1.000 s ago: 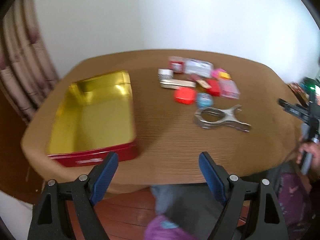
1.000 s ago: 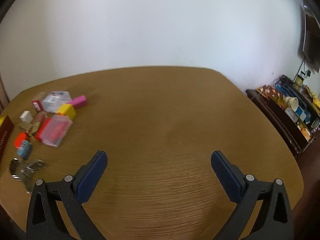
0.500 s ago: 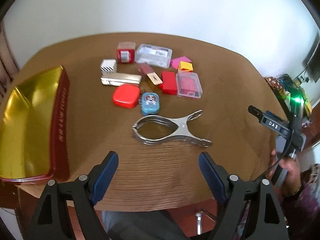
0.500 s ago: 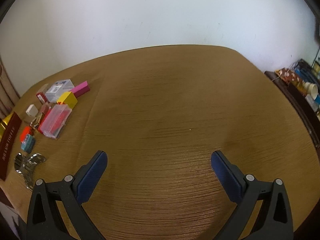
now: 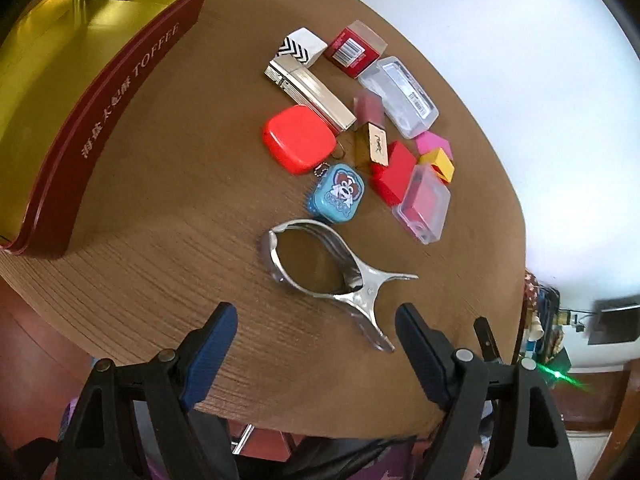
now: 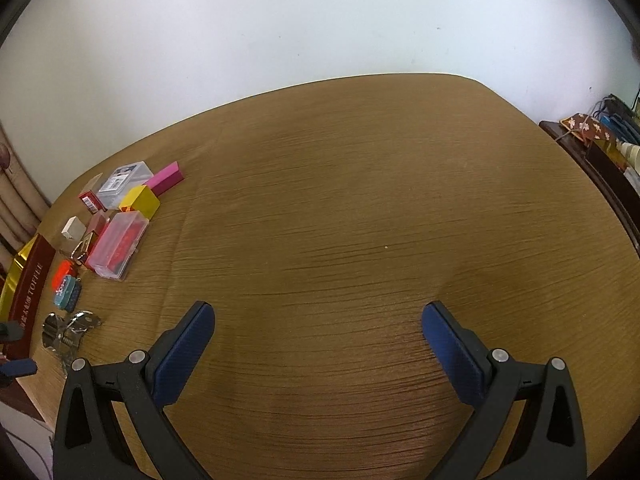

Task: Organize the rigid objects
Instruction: 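Grasp the silver metal clip with the left tool, then carry the clip into the tin with the left tool while the right tool grasps the clear case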

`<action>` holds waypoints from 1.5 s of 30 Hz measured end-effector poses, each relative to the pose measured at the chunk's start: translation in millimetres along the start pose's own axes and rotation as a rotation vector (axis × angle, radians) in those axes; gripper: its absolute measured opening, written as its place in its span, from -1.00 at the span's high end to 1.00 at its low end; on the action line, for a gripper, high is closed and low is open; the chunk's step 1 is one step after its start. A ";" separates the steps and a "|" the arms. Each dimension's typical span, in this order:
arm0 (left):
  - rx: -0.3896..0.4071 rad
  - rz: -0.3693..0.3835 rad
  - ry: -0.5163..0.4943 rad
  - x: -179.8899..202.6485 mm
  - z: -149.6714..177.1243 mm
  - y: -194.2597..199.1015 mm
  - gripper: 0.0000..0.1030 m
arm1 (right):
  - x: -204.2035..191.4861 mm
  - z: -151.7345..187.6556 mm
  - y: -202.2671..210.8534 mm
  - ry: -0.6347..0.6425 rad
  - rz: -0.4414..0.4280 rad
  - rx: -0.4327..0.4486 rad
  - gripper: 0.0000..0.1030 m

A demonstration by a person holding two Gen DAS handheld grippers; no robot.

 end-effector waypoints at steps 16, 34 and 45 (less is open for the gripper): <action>-0.107 -0.008 0.177 -1.6 -14.5 -28.8 0.57 | 3.2 -0.2 -1.1 -0.027 -0.028 -0.004 -1.00; -0.053 -0.025 0.234 -4.3 -33.7 -39.7 0.42 | 1.6 1.6 -3.0 -0.024 -0.026 -0.006 -1.00; -0.046 -0.101 0.168 -2.9 -31.9 -42.4 0.96 | 0.2 1.2 -4.5 -0.014 -0.020 -0.012 -1.00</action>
Point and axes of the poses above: each gripper's, at about its wrist camera, not at the fingertips, and y roughly against the way its jaws point, x to its right, z to its underside, the point moved 2 cm from there along -y, roughly the way its jaws point
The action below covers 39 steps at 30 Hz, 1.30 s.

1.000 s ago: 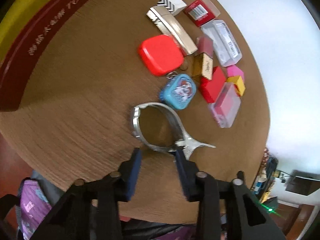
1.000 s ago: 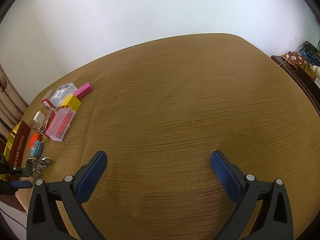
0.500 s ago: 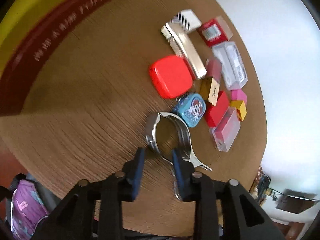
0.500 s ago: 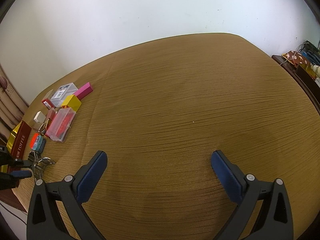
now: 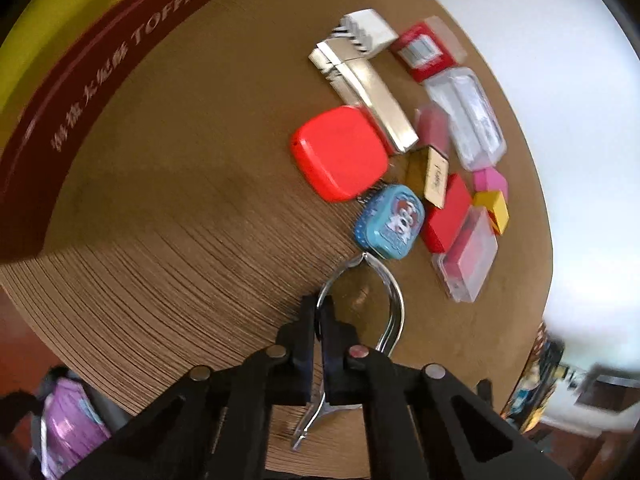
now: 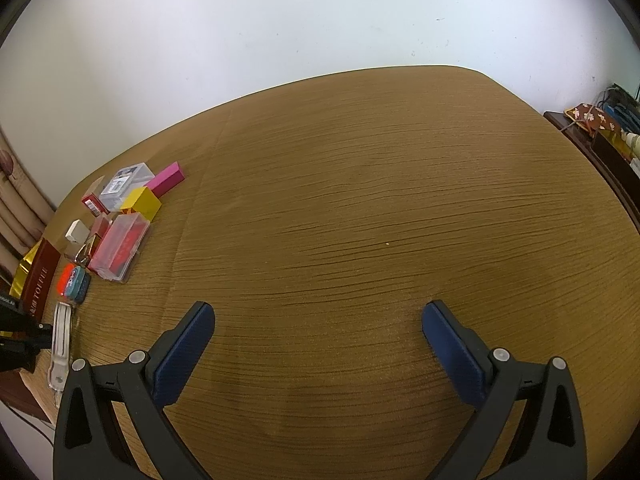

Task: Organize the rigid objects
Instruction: 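Carry the clip into the tin with the left tool while the right tool grasps the clear case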

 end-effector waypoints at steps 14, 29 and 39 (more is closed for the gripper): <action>0.090 0.068 -0.166 -17.7 30.6 66.5 0.96 | -71.5 -10.2 28.3 0.146 -0.233 0.008 -1.00; 0.164 0.124 -0.162 -61.2 21.7 124.7 0.96 | -172.0 -38.3 -51.9 0.094 -0.230 -0.186 -0.99; 0.163 0.126 -0.153 -73.4 10.9 121.3 0.95 | -181.6 -35.7 -68.8 0.178 -0.125 -0.192 0.03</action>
Point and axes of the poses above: each gripper's, at about its wrist camera, not at the fingertips, and y roughly against the way its jaws point, x to its right, z to its underside, the point moved 2 cm from there along -y, roughly the way its jaws point
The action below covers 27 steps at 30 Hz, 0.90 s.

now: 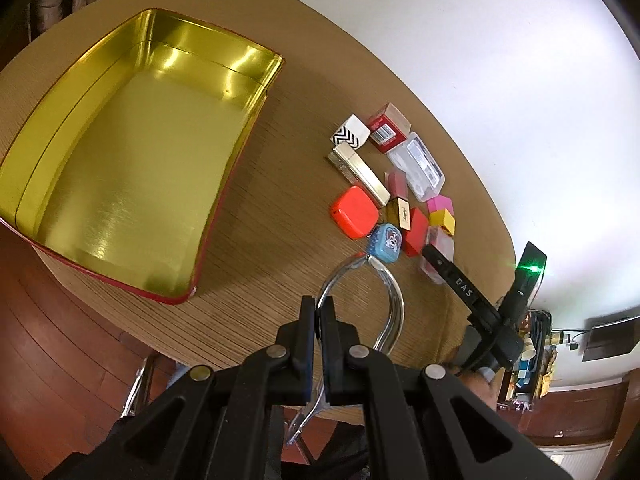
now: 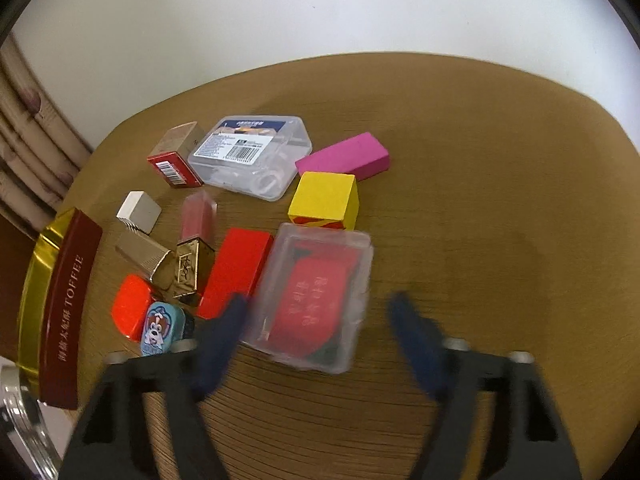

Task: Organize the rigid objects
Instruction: 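Carry the clip into the tin with the left tool while the right tool grasps the clear case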

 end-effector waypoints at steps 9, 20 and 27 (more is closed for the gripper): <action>0.039 0.004 -0.012 -7.2 -9.2 28.8 0.95 | 15.4 16.5 24.6 0.037 -0.048 -0.016 0.04; 0.232 -0.243 -0.061 -46.5 -99.6 98.7 0.95 | -13.1 15.7 75.3 0.017 -0.199 0.039 0.04; 0.172 -0.350 -0.073 -81.0 -160.1 44.3 0.95 | -48.4 12.3 87.8 0.078 -0.250 0.036 0.04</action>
Point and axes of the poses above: each gripper's, at about its wrist camera, not at the fingertips, and y roughly against the way its jaws point, x to its right, z to its underside, the point moved 2 cm from there along -y, roughly the way its jaws point
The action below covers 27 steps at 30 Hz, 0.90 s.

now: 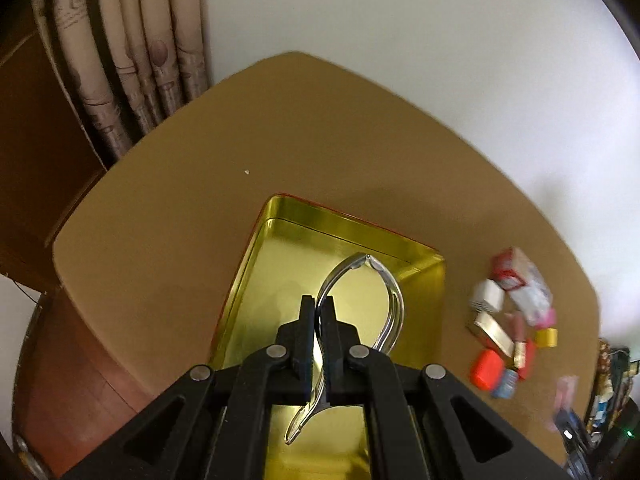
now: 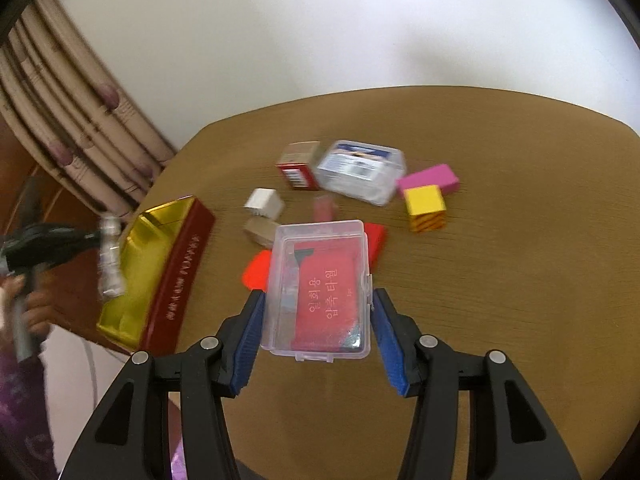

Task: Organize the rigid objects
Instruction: 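Carry the clip into the tin with the left tool while the right tool grasps the clear case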

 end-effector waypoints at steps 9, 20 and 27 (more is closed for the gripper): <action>0.012 -0.122 -0.104 12.7 -21.1 -54.5 0.92 | -40.6 -13.5 -5.1 0.067 -0.046 -0.004 0.04; 0.144 -0.251 -0.175 11.5 -6.0 -36.4 0.80 | -99.1 -23.3 -17.4 0.140 -0.131 -0.029 0.04; 0.235 -0.084 0.098 -33.6 62.3 43.1 0.45 | -167.6 -35.9 -51.0 0.252 -0.220 -0.069 0.04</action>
Point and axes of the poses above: each gripper's, at about its wrist camera, not at the fingertips, and y roughly against the way its jaws point, x to its right, z to its underside, the point moved 2 cm from there along -y, roughly the way its jaws point
